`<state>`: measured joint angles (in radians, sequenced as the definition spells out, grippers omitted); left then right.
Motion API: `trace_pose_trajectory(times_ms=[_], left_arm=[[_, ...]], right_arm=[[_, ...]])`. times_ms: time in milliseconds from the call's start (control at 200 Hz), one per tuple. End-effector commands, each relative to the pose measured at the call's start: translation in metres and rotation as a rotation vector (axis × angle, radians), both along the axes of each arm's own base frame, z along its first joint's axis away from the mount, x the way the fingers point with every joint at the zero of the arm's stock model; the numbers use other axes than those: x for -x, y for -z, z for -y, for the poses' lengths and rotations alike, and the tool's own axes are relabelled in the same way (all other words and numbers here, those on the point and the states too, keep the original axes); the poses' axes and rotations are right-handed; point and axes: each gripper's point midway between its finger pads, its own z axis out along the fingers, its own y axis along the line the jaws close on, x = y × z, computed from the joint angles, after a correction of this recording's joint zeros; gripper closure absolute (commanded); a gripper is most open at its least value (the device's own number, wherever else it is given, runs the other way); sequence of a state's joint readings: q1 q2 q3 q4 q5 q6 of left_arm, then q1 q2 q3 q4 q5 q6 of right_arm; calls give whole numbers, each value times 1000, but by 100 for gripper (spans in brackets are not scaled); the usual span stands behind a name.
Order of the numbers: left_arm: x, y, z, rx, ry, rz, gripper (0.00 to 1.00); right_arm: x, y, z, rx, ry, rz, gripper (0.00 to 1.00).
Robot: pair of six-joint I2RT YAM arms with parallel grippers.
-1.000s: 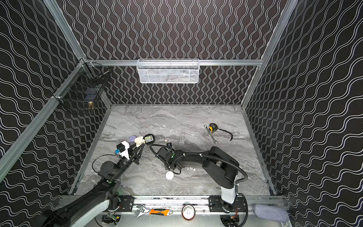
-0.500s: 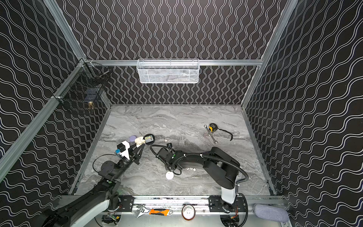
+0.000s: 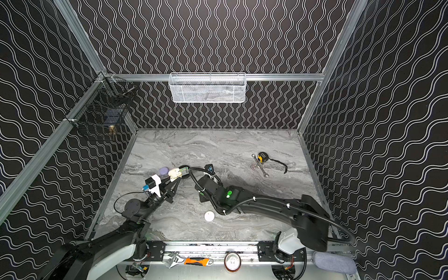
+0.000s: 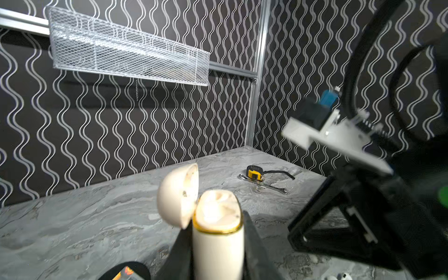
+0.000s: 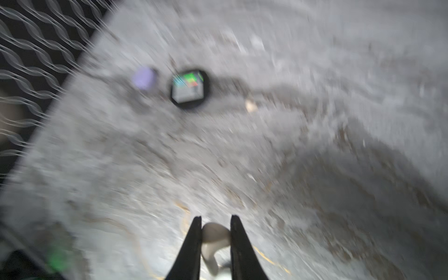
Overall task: Insert wireless bluetooth earbuds into charging case
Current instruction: Pick up the wireless bluetooth earbud from the center of the table, then insert the wireless bluetooth earbud into the charging case.
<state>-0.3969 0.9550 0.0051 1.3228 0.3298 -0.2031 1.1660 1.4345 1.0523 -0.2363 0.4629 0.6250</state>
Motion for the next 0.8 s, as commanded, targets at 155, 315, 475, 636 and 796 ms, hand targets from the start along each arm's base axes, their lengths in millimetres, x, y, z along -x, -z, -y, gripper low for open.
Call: trace_pose_trajectory(times_ms=[155, 315, 475, 636, 796], left_arm=[[36, -25, 11, 8, 118, 190, 100], [52, -34, 19, 1, 163, 258, 100], [64, -40, 24, 3, 200, 298, 100], [70, -43, 25, 9, 207, 318, 100], [75, -46, 25, 13, 217, 337, 100]], right_arm=[[22, -123, -14, -314, -57, 353, 85], [38, -157, -19, -412, -108, 428, 84], [52, -176, -26, -492, -163, 466, 85], [61, -180, -36, -513, -193, 493, 84], [59, -171, -41, -505, -186, 496, 84]])
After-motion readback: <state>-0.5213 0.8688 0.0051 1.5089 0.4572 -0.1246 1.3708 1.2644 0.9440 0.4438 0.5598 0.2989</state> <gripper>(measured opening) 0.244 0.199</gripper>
